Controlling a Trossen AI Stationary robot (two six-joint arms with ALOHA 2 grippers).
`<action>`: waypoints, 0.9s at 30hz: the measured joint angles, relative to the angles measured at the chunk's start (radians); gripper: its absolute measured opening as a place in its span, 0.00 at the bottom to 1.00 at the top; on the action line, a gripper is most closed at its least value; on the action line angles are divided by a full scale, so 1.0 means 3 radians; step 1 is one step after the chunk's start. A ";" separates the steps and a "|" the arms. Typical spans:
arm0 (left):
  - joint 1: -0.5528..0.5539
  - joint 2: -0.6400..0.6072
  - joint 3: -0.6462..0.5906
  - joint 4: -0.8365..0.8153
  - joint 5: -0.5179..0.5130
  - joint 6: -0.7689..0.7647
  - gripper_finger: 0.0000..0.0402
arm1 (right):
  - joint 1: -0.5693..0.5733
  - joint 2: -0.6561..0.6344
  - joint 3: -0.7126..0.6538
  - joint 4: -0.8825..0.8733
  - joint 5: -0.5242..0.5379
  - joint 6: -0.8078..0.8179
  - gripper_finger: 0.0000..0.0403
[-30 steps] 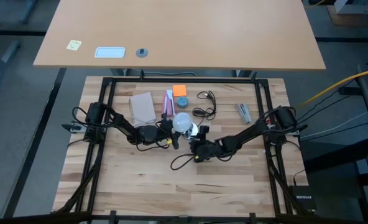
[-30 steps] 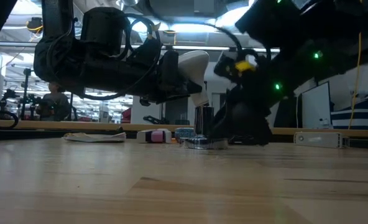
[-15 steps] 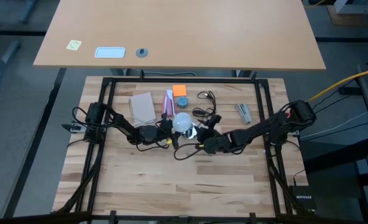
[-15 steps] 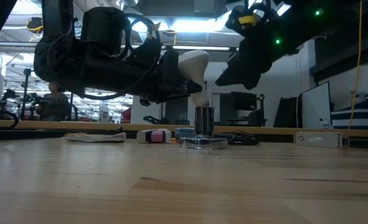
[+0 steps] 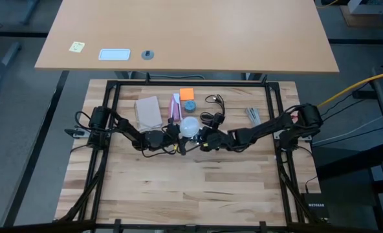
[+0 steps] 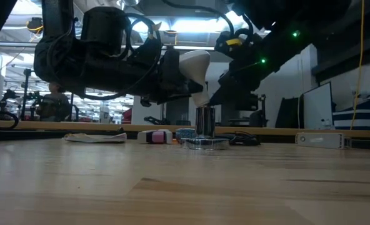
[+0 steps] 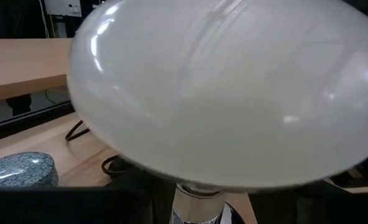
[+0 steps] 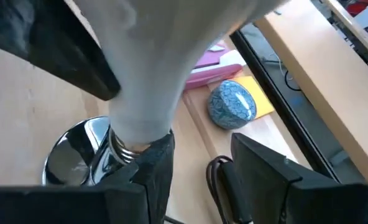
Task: Screw lightbulb
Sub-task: Insert the lightbulb into the lamp
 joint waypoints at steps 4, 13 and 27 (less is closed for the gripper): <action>0.0003 -0.0003 0.0000 0.0004 -0.0010 0.0000 0.39 | 0.0000 0.0115 -0.0003 0.0188 -0.0053 0.0003 0.41; 0.0004 -0.0004 0.0000 -0.0003 -0.0014 -0.0102 0.39 | 0.0008 0.0285 0.0003 0.0412 -0.0060 0.0093 0.41; 0.0003 -0.0005 0.0001 -0.0021 -0.0001 0.0150 0.39 | 0.0005 0.0158 -0.0005 0.0370 -0.0004 -0.0187 0.41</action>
